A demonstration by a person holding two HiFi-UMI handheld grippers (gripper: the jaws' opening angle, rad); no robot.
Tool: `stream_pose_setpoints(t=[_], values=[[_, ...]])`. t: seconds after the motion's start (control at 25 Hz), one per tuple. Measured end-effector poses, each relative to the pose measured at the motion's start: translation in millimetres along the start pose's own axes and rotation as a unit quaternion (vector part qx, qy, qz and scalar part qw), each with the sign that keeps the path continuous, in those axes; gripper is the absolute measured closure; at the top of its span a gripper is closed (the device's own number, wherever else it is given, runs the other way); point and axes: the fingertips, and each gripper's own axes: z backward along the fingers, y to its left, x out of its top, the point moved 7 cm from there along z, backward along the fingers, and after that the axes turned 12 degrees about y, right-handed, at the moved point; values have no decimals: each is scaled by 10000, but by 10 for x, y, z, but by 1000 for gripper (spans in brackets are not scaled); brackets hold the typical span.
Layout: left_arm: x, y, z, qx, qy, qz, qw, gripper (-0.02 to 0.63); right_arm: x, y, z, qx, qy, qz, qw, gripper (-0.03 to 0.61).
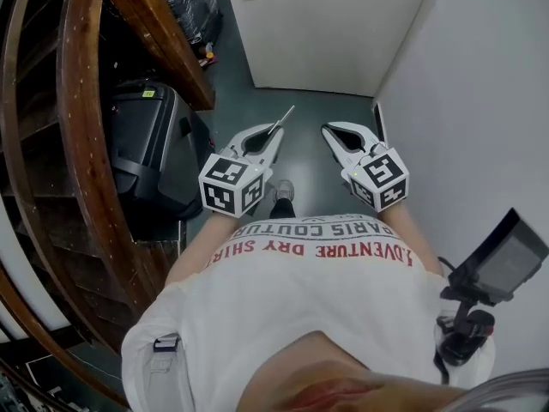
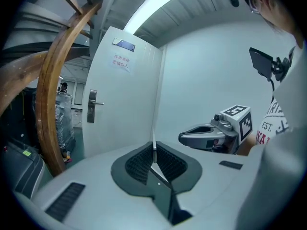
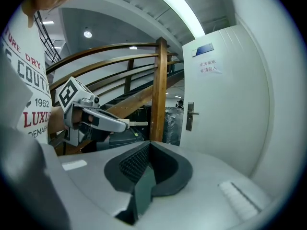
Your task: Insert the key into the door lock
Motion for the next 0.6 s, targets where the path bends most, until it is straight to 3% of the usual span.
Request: stream_pose_setpoints(t=[0.36, 0.6], values=[[969, 1731, -901, -50, -12, -128, 9999, 592, 853, -1214, -1439, -282, -25, -21, 9996, 577], [1415, 2440, -1213, -72, -150, -220, 9996, 592, 1237, -1697, -1995, -453, -96, 108, 9989, 577]])
